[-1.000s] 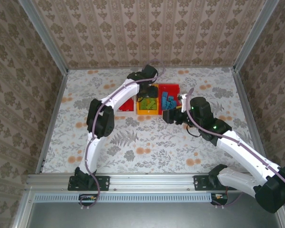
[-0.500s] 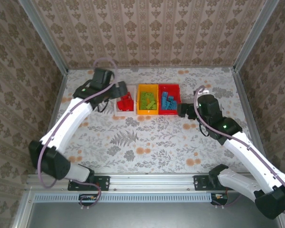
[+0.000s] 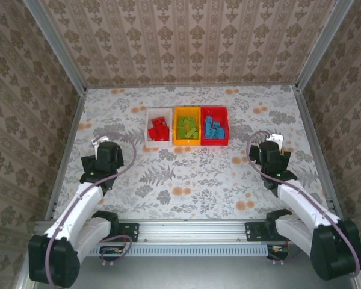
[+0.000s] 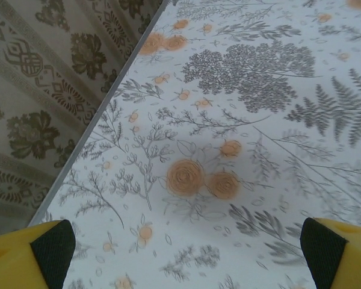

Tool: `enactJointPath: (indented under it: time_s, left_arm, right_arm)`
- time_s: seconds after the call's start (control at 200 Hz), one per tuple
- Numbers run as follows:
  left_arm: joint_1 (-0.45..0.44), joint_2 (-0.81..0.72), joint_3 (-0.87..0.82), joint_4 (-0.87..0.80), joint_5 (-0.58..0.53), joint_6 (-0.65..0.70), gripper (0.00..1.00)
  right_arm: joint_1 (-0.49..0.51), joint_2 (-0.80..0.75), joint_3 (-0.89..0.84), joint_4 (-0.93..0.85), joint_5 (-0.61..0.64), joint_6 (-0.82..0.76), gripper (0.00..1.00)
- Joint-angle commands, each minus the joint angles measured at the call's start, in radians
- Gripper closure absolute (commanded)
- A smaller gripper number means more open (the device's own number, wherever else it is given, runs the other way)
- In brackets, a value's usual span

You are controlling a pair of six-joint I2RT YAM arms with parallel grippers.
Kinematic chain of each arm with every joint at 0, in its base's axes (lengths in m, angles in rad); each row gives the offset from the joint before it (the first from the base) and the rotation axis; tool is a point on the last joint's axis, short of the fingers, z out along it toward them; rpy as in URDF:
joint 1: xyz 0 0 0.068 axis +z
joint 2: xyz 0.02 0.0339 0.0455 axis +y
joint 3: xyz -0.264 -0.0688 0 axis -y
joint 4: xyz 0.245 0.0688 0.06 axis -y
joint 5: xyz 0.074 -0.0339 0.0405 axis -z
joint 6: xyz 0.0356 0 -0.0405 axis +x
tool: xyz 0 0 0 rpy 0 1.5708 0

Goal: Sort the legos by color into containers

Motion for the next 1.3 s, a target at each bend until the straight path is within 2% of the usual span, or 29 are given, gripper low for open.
enactJointPath:
  time_s: [0.0,0.215,0.28,0.345,0.425,0.46,0.505,0.555,0.63,0.685,0.805,1.295]
  left_arm:
    - [0.064,0.075,-0.054,0.315,0.126,0.128,0.0]
    - [0.114,0.393,-0.015,0.647,0.247,0.15,0.0]
    - [0.131,0.479,0.008,0.724,0.276,0.154,0.0]
    - [0.147,0.532,0.052,0.727,0.314,0.179,0.0]
    - [0.166,0.563,0.072,0.746,0.36,0.215,0.0]
    - [0.18,0.58,0.04,0.827,0.375,0.217,0.0]
    - [0.201,0.604,-0.007,0.951,0.405,0.213,0.0]
    - [0.205,0.596,-0.038,0.983,0.448,0.213,0.0]
    - [0.195,0.657,-0.122,1.216,0.407,0.23,0.0]
    - [0.2,0.627,-0.122,1.152,0.406,0.203,0.0]
    - [0.195,0.642,-0.095,1.129,0.392,0.208,0.0]
    - [0.194,0.64,-0.095,1.126,0.393,0.207,0.0]
  right_arm:
    - [-0.031,0.106,-0.034,0.321,-0.09,-0.069,0.0]
    - [-0.099,0.327,0.0,0.598,-0.199,-0.07,0.0]
    - [-0.11,0.366,0.048,0.554,-0.22,-0.096,0.0]
    - [-0.127,0.389,0.053,0.59,-0.256,-0.13,0.0]
    - [-0.172,0.446,0.004,0.728,-0.307,-0.109,0.0]
    - [-0.184,0.461,-0.018,0.795,-0.331,-0.103,0.0]
    - [-0.183,0.462,-0.018,0.787,-0.362,-0.115,0.0]
    - [-0.182,0.494,-0.041,0.851,-0.366,-0.112,0.0]
    - [-0.183,0.55,-0.085,1.006,-0.359,-0.115,0.0]
    - [-0.181,0.527,-0.067,0.933,-0.351,-0.11,0.0]
    - [-0.149,0.541,-0.028,0.88,-0.273,-0.124,0.0]
    - [-0.139,0.538,-0.039,0.898,-0.257,-0.132,0.0]
